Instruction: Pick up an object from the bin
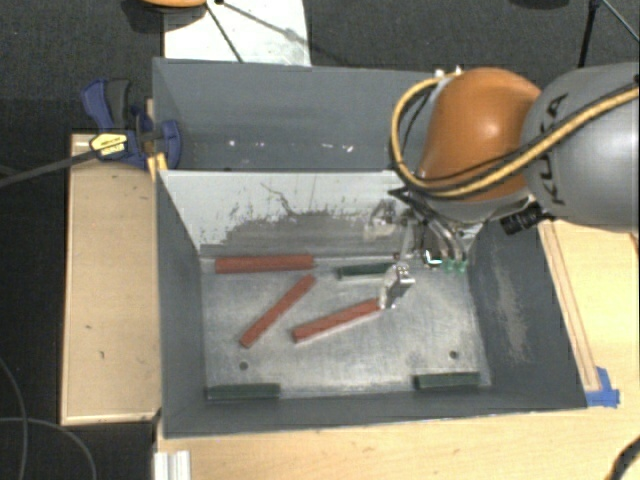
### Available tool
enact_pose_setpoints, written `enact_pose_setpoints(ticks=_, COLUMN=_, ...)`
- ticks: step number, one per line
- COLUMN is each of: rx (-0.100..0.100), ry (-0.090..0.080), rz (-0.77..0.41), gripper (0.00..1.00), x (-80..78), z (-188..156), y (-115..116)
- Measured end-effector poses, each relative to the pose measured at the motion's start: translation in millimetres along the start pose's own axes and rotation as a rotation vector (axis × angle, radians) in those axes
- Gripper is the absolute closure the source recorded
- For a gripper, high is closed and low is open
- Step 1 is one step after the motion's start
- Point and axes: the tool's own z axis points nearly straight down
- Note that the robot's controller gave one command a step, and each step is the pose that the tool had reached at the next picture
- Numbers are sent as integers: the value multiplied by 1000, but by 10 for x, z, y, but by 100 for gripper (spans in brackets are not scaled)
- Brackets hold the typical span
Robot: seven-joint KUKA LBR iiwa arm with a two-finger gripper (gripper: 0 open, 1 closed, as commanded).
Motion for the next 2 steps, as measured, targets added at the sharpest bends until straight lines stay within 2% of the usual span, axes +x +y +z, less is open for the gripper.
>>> enact_pose_setpoints(ticks=1, rx=0, ry=-8, rz=1, gripper=0, x=-17, z=-43, y=-2)
enact_pose_setpoints(ticks=2, rx=-1, ry=-13, rz=8, gripper=0, x=106, z=493, y=-41)
